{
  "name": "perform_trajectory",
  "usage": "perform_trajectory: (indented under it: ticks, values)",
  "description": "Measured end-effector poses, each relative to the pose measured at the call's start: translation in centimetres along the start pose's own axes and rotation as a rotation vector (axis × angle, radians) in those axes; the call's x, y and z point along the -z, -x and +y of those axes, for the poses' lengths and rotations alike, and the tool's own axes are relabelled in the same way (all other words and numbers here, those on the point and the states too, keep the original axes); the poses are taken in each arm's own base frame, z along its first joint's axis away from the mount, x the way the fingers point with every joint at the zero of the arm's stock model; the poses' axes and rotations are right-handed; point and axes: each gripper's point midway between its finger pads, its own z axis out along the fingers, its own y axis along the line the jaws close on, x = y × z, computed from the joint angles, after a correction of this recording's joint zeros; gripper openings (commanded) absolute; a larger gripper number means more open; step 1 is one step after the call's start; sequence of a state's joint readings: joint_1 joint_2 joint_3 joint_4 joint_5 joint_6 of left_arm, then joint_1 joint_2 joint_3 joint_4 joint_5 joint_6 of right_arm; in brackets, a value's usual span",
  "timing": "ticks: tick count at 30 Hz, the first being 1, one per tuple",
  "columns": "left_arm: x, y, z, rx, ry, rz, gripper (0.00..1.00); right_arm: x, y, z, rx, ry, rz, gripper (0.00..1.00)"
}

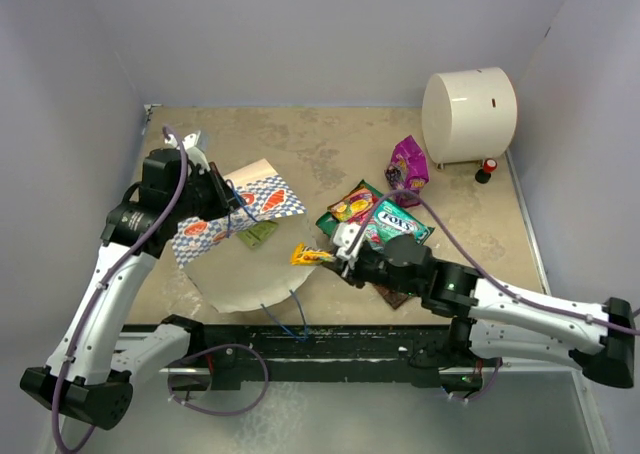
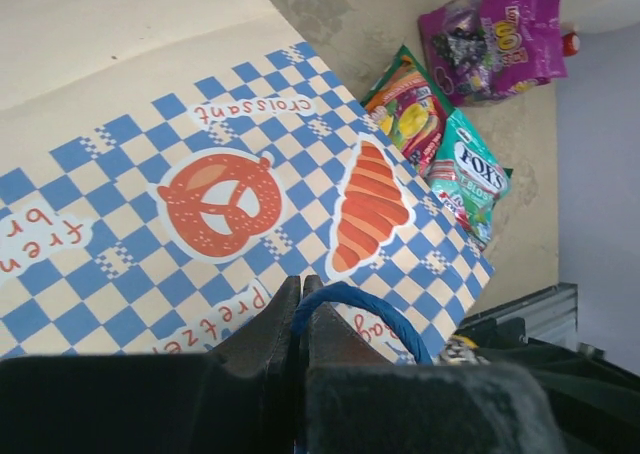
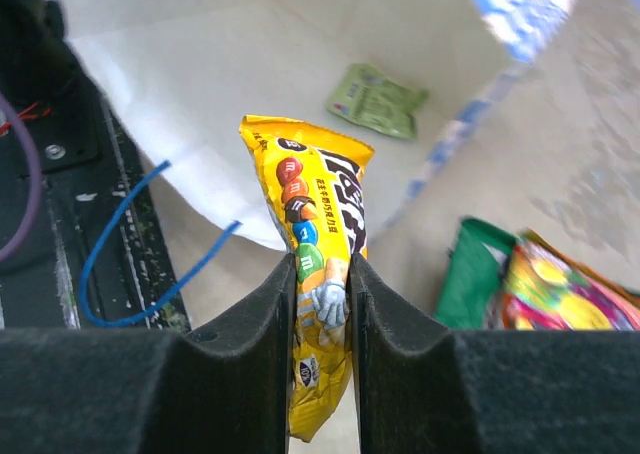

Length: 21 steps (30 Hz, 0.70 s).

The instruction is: Take the snacks out of the paper bag

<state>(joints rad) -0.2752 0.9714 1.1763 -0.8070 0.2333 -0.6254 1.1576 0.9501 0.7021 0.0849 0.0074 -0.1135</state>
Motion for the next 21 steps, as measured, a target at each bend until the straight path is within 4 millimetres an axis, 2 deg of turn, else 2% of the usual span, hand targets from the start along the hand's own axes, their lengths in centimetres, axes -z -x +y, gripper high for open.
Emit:
perform_trajectory:
  ticks: [3, 8, 11, 15, 18, 21]
  values:
    - [-0.4, 0.0, 1.0, 0.007, 0.05, 0.003, 0.0, 2.7, 0.3, -2.2, -0.048, -0.128, 0.02, 0.26]
    - [-0.5, 0.1, 1.6, 0.009, 0.086, -0.007, 0.0, 5.3, 0.2, -6.5, -0.149, -0.385, 0.071, 0.25]
    - [-0.5, 0.2, 1.7, 0.009, 0.091, -0.011, 0.0, 5.7, -1.1, -9.5, -0.217, -0.535, 0.135, 0.23]
    - [-0.4, 0.2, 1.7, 0.008, 0.09, -0.015, 0.0, 6.0, -4.9, -13.3, -0.334, -0.699, 0.248, 0.23]
    - [-0.3, 0.2, 1.7, 0.006, 0.089, -0.017, 0.0, 6.7, -6.7, -15.0, -0.39, -0.77, 0.287, 0.22]
    - [-0.3, 0.2, 1.7, 0.004, 0.088, -0.017, 0.0, 7.4, -7.6, -16.0, -0.432, -0.812, 0.292, 0.22]
